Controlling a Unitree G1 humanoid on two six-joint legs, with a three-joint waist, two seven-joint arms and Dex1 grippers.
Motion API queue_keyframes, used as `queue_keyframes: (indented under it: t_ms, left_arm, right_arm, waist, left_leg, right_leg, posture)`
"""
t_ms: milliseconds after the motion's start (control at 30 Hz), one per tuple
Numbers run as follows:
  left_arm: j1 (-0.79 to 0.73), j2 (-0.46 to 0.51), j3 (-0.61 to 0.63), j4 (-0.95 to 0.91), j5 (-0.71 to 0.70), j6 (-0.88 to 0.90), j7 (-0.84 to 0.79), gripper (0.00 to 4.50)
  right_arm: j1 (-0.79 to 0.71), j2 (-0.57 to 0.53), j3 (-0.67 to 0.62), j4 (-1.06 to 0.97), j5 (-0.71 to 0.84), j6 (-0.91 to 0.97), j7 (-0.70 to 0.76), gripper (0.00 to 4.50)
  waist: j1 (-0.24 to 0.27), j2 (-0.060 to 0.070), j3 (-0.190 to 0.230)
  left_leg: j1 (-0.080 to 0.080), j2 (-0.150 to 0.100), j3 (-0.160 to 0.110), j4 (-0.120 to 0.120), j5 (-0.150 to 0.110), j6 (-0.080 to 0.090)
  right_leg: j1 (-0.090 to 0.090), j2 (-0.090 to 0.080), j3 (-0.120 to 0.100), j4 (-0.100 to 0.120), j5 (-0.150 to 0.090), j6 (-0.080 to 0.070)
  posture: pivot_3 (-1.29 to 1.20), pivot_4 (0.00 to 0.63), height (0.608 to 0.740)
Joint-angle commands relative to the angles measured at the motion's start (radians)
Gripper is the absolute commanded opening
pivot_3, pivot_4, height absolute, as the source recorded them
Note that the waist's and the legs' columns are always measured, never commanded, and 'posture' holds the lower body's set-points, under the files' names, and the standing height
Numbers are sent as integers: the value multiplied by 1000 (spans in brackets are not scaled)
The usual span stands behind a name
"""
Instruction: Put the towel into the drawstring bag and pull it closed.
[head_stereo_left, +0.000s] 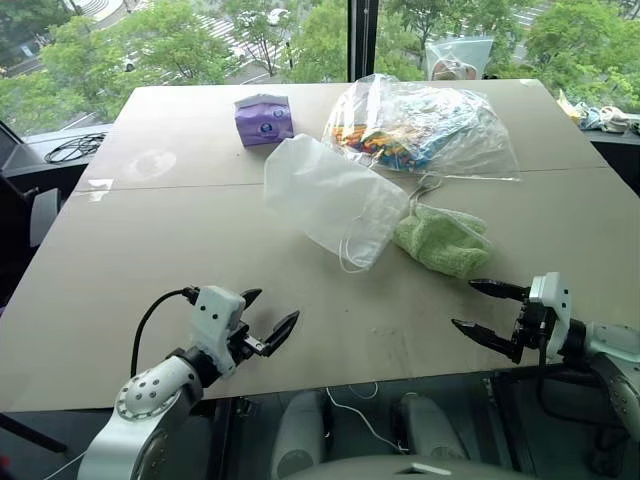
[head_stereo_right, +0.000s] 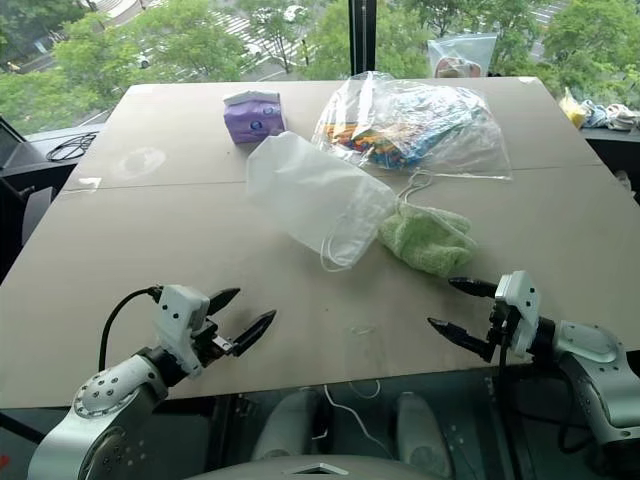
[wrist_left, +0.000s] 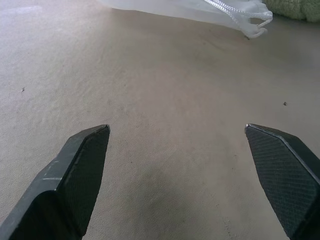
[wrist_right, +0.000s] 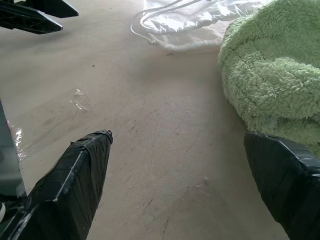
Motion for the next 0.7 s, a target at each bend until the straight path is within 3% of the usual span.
queue_keyframes:
  t_ms: [33,700]
  left_arm:
    - [-28,-5,-9,-19,3,-18,-4,4460]
    - [-160,41,-90,-107,-63,98,-63,4460]
  right_arm:
    - [12,13,-44,-17,11,-5,7,4500]
    - [60,29,-137,-66,27,20,35,4500]
  waist:
    - [0,0,0]
    - [1,0,0]
  left_leg:
    - [0,0,0,0,0,0]
    - [-1,-1,-1,0,0,0]
  right_leg:
    - [0,0,0,0,0,0]
    - [0,2,-1,0,0,0]
  posture:
    - [0,150,740]
    - [0,150,740]
